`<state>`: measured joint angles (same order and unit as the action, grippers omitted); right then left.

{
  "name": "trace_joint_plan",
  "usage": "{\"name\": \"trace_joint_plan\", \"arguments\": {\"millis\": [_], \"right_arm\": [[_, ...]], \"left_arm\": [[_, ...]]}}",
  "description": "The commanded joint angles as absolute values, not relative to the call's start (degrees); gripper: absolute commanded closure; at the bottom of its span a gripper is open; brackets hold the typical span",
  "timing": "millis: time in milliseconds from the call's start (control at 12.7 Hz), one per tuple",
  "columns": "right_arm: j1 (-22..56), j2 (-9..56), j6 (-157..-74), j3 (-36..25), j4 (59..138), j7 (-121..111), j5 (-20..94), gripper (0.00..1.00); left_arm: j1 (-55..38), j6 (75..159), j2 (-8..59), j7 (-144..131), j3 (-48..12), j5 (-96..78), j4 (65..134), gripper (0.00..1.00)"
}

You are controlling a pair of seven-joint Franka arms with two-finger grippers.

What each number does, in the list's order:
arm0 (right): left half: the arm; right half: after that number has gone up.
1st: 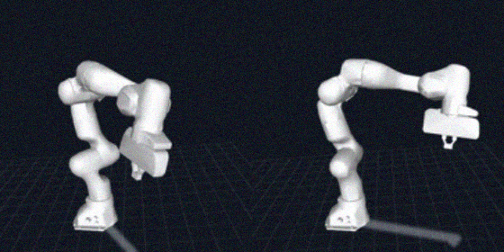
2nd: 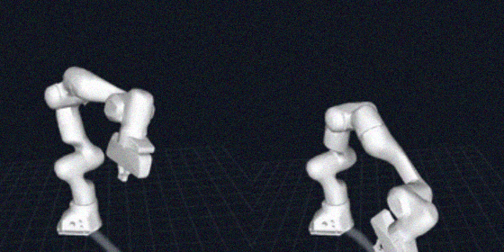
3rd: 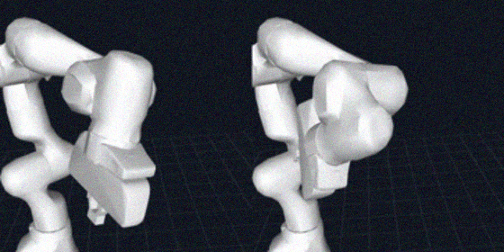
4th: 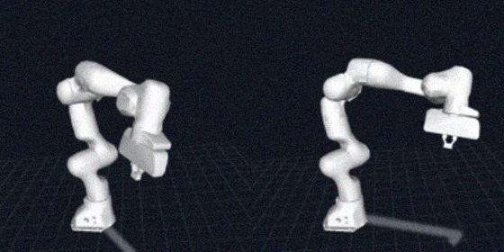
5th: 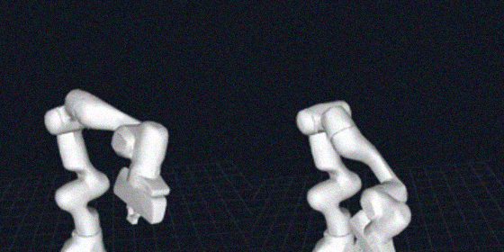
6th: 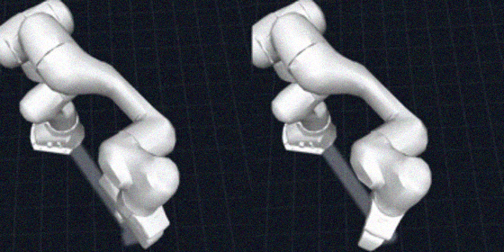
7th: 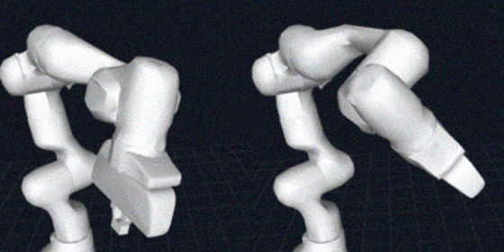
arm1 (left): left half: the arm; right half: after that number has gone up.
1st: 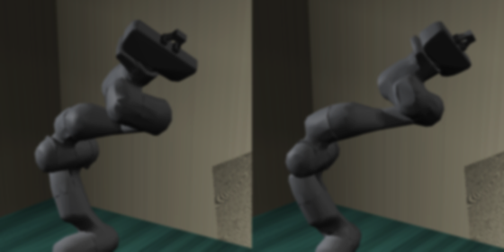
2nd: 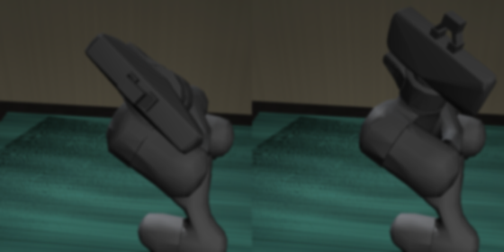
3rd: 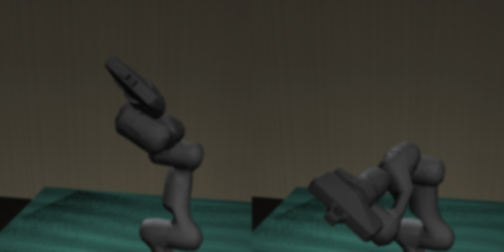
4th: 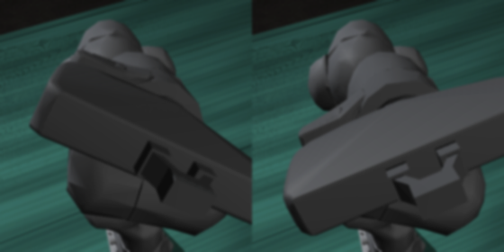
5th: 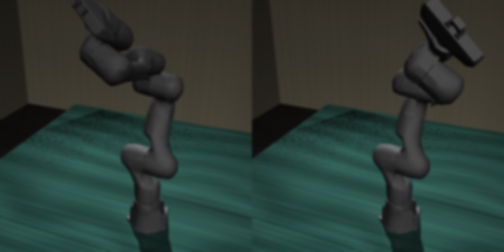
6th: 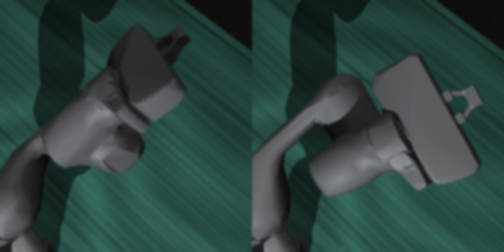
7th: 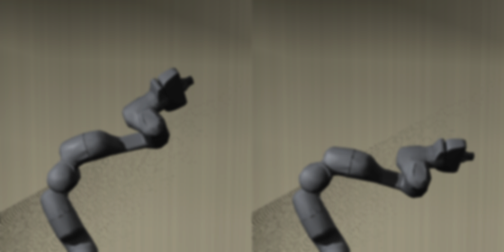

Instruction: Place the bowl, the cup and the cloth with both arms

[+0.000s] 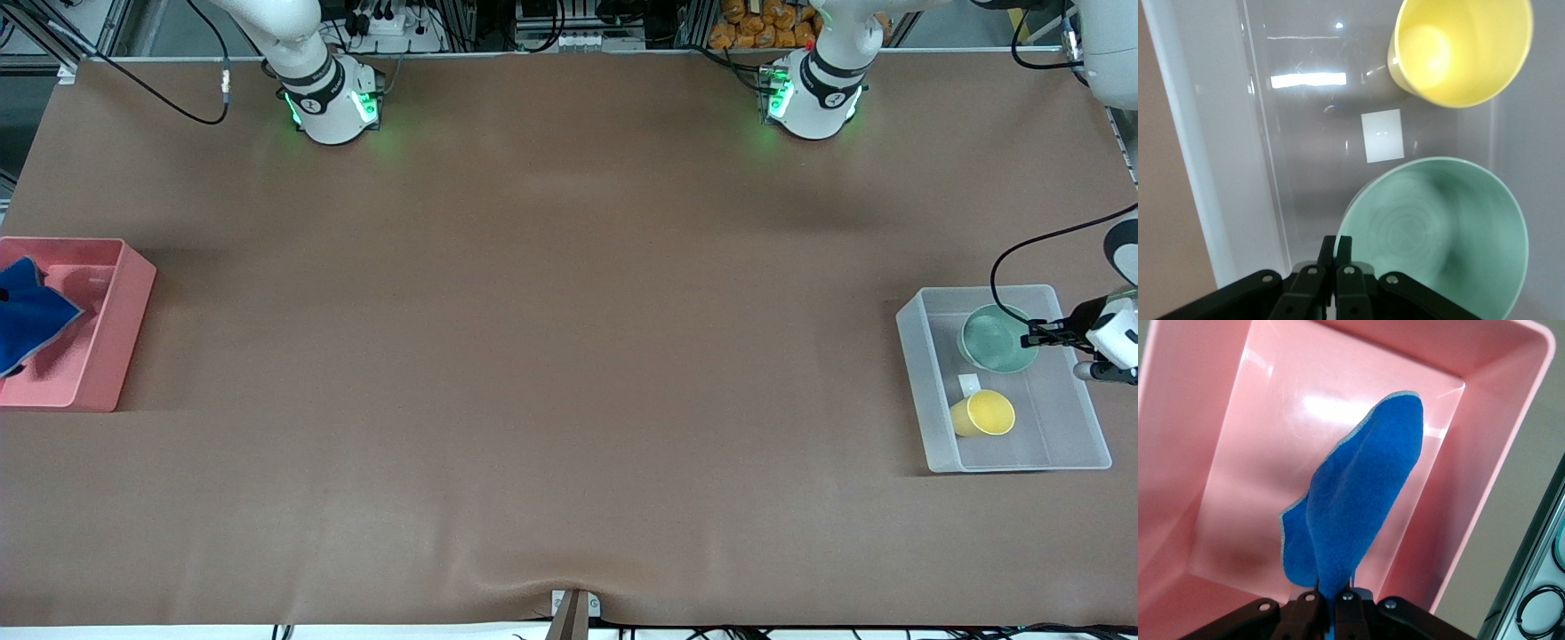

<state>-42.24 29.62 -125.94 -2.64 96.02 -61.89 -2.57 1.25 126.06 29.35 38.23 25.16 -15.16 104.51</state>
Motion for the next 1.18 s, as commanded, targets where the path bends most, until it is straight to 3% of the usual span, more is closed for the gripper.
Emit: {"name": "trace_joint_plan", "arguments": {"millis": [0, 395, 553, 632, 711, 789, 947, 1026, 1105], "right_arm": [[-43.24, 29.45, -124.81, -1.32, 93.34, -61.97, -2.81, 0.00], [-40.18, 25.32, -109.89, -1.05, 88.78, -50.12, 0.18, 0.00], [-38.42, 22.69, -108.02, -1.05, 88.51, -48.27, 0.00, 0.00], [-37.63, 21.54, -107.32, -1.14, 88.51, -46.95, 0.00, 0.00], [-36.83, 20.49, -106.44, -1.14, 88.51, -45.28, 0.00, 0.00], [-35.78, 19.35, -105.48, -1.14, 88.59, -43.00, -0.09, 0.00], [-33.24, 16.54, -102.24, -1.14, 88.59, -37.30, -0.26, 0.00], [-31.57, 14.96, -100.48, -1.14, 88.59, -33.52, -1.48, 0.00], [-29.90, 13.20, -98.02, -0.97, 88.59, -29.31, -2.71, 0.00]], "left_arm": [[0.26, 130.16, 28.64, 39.11, 25.31, -14.85, 107.58, 1.00], [-0.09, 135.35, 30.58, 39.72, 24.52, -15.12, 110.04, 1.00], [-0.52, 135.35, 31.37, 40.96, 24.52, -15.21, 109.60, 0.73], [-0.61, 135.35, 31.12, 40.96, 24.52, -15.21, 109.43, 0.68], [-0.79, 135.26, 30.94, 40.96, 24.52, -15.21, 109.25, 0.56], [-1.31, 135.18, 30.94, 40.96, 24.61, -15.21, 108.38, 0.20], [-1.76, 133.87, 30.41, 40.52, 24.70, -15.21, 106.01, 0.13], [-1.84, 132.64, 30.41, 40.52, 24.70, -14.94, 104.60, 0.00], [-1.85, 130.89, 29.98, 40.52, 24.78, -14.85, 102.68, 0.00]]}}
